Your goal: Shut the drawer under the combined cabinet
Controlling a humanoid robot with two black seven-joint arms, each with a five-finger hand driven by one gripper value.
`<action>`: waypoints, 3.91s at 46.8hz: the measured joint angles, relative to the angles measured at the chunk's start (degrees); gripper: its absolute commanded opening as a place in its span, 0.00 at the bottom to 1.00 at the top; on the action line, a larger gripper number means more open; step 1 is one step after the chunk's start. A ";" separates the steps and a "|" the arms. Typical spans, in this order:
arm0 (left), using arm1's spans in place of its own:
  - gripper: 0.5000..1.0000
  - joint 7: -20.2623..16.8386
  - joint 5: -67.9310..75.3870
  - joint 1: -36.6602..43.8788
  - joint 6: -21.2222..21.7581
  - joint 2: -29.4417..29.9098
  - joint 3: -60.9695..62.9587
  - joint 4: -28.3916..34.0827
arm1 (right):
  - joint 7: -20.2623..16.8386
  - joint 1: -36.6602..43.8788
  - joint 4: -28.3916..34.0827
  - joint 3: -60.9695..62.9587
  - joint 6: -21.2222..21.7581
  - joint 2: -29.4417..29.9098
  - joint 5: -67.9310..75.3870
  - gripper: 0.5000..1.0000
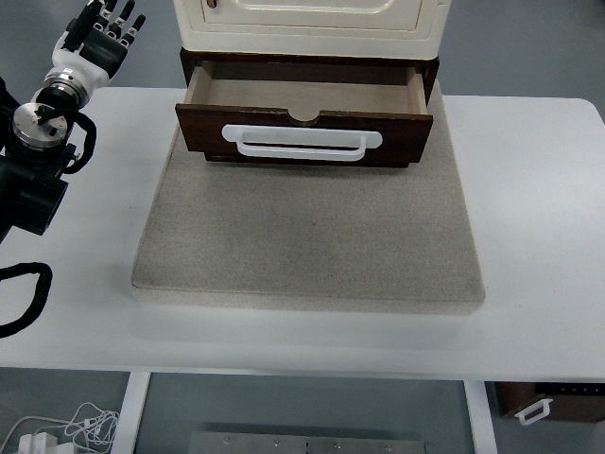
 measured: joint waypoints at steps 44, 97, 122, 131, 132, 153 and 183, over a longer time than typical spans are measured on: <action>1.00 0.05 0.28 -5.89 -3.81 5.89 -0.01 -0.03 | 0.00 -0.01 0.00 0.00 0.00 0.00 0.00 0.90; 1.00 0.87 1.09 -22.88 2.36 30.34 21.06 -58.26 | 0.01 0.05 0.00 0.00 0.00 0.00 0.00 0.90; 1.00 6.98 1.66 -34.74 2.36 30.05 39.53 -68.22 | 0.01 0.04 0.00 0.00 0.00 0.00 0.00 0.90; 1.00 14.35 4.87 -36.08 2.11 29.95 46.49 -73.63 | 0.00 -0.01 0.00 0.00 0.00 0.00 0.00 0.90; 1.00 15.04 5.34 -36.09 2.05 29.95 47.03 -74.27 | 0.00 0.01 0.00 0.00 0.00 0.00 0.00 0.90; 1.00 27.89 6.42 -36.54 -3.20 29.72 55.17 -77.97 | 0.00 0.02 0.00 0.00 0.00 0.00 0.00 0.90; 1.00 36.19 13.39 -37.26 -2.99 20.80 65.91 -74.00 | -0.01 0.02 0.00 0.00 0.00 0.00 0.00 0.90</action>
